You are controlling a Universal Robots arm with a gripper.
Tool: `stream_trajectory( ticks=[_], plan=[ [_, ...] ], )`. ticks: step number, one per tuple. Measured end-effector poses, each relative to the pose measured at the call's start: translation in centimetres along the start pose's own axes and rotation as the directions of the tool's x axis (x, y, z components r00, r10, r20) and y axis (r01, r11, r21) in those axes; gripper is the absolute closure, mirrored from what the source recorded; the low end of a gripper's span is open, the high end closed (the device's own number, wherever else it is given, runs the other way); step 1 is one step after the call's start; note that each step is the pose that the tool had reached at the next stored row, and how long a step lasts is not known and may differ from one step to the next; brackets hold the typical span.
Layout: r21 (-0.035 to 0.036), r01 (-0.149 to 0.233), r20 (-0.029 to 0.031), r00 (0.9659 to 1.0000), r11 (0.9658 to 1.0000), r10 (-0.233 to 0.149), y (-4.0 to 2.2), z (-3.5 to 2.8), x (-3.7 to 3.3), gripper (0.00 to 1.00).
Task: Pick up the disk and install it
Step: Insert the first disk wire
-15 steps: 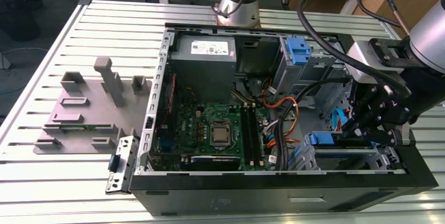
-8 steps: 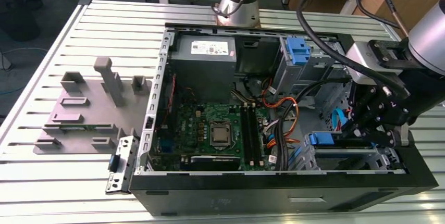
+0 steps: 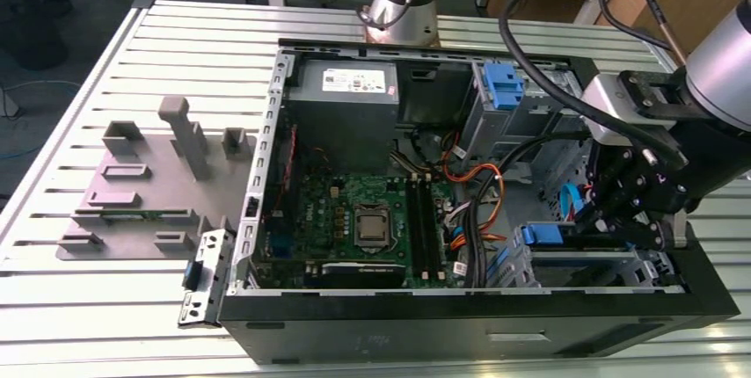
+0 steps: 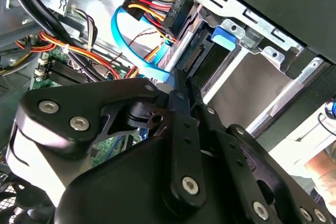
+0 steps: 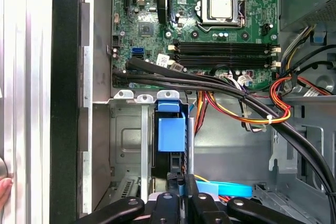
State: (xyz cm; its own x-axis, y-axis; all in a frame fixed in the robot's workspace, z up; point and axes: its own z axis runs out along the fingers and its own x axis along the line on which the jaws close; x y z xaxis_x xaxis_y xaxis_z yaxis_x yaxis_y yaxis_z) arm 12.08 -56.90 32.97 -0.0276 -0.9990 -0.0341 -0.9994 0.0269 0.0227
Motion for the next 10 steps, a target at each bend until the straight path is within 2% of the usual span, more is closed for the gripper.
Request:
stream_trajectory(
  ticks=[6, 7, 10],
  plan=[
    [0.0, 0.0, 0.0007, 1.0, 1.0, 0.0, 0.0, 0.04, 0.0, 0.83],
    [0.0, 0.0, 0.0006, 1.0, 1.0, 0.0, 0.0, 0.04, 0.0, 0.76],
    [0.0, 0.0, 0.0002, 1.0, 1.0, 0.0, 0.0, 0.02, 0.0, 0.76]
  ],
)
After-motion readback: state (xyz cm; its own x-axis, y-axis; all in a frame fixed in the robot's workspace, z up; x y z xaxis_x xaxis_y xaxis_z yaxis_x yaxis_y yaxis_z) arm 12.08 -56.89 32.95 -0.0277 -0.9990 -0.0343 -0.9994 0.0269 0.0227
